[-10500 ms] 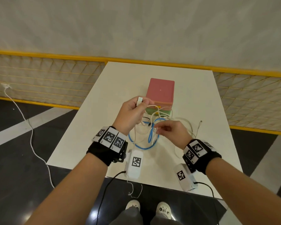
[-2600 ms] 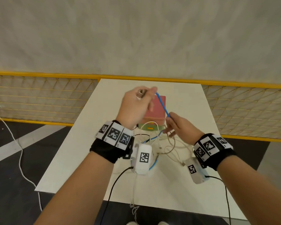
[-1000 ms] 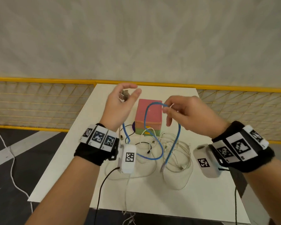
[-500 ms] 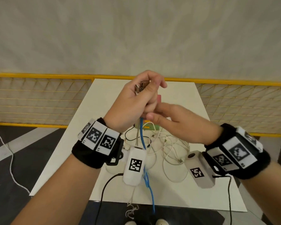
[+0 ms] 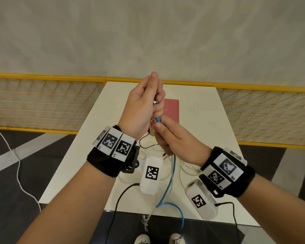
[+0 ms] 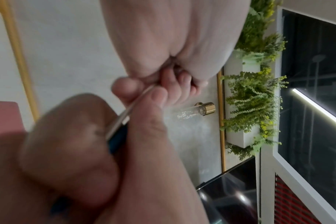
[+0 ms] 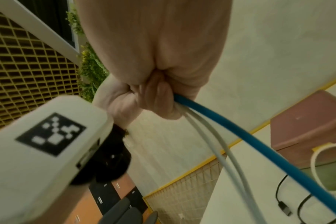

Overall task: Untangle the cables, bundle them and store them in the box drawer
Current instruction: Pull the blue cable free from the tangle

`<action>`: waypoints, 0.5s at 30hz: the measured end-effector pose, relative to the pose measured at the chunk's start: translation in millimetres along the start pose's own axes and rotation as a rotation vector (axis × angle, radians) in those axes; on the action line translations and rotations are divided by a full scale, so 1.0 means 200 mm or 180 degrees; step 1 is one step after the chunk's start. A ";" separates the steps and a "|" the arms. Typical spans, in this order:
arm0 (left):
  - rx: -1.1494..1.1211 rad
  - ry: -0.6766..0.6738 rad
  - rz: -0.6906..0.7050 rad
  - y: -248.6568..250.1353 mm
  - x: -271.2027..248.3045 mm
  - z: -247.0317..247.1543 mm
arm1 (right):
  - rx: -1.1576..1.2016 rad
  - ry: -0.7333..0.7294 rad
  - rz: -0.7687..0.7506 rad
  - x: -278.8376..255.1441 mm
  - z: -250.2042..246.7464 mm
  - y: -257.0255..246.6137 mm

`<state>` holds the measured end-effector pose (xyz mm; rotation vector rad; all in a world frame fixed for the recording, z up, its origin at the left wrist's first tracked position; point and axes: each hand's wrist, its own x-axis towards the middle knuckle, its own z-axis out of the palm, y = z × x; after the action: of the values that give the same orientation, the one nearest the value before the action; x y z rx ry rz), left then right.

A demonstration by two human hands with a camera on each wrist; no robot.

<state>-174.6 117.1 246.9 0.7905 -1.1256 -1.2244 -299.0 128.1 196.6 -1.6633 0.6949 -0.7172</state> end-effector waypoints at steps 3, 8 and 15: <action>-0.0143 0.0320 0.0071 0.04 0.01 0.00 | -0.0260 -0.0100 -0.0110 -0.03 0.03 0.07; -0.0047 0.0553 0.0149 0.07 0.03 -0.09 | -0.1454 -0.0693 0.0445 -0.10 0.03 0.28; 0.0160 0.0585 0.0093 0.01 -0.02 -0.09 | -0.0980 -0.1261 0.1106 -0.13 0.01 0.26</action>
<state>-156.1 119.0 243.0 0.9029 -1.0172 -1.0796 -316.6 139.6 143.5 -1.8271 0.8047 -0.0274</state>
